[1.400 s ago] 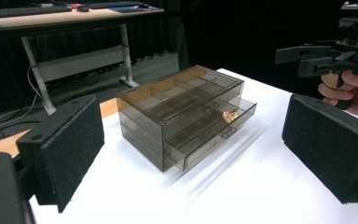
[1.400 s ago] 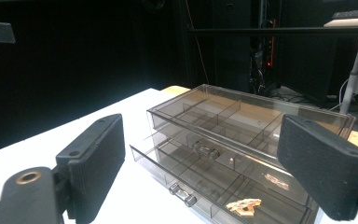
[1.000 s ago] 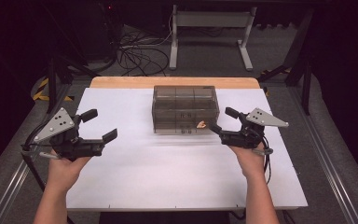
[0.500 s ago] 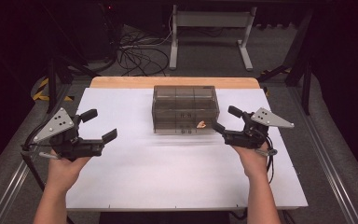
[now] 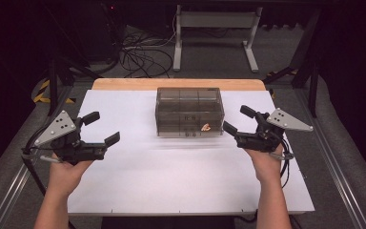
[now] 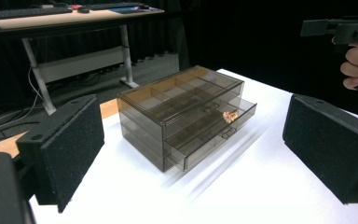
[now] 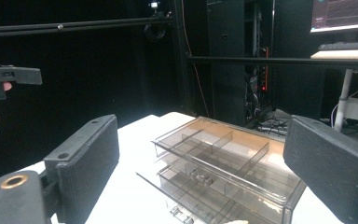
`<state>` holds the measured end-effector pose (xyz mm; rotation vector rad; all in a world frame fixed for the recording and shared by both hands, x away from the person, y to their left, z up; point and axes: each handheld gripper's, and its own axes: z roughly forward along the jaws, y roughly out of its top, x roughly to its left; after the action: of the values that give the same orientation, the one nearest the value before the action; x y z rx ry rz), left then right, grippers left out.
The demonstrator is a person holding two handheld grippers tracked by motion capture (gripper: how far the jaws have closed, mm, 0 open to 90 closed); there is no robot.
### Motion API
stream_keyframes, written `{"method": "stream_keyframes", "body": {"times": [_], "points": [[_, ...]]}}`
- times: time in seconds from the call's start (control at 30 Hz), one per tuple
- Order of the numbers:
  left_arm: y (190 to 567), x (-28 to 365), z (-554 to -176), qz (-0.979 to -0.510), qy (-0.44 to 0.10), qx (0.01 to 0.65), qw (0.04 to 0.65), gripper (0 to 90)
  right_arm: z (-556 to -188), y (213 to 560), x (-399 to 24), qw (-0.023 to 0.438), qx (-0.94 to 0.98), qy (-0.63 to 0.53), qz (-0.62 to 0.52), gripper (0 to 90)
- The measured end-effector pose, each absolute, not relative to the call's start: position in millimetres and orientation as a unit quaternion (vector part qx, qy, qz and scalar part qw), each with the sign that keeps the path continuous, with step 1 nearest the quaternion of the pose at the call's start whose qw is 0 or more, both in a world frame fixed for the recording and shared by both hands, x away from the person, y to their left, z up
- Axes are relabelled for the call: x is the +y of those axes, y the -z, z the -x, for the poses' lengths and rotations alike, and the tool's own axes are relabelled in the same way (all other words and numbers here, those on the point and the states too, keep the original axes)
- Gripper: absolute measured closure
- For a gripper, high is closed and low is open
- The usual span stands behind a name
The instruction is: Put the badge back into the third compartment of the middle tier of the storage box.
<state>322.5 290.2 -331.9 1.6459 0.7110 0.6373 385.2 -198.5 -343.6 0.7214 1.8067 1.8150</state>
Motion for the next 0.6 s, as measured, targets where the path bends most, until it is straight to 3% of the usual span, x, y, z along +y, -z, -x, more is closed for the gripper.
{"method": "stream_keyframes", "body": {"times": [0.6], "points": [[330.3,296.5,-320.5,-0.701,-0.282,0.303,0.581,5.8,-380.2,336.0,-213.7,0.236,0.651,-0.673,-0.260,7.1]]}}
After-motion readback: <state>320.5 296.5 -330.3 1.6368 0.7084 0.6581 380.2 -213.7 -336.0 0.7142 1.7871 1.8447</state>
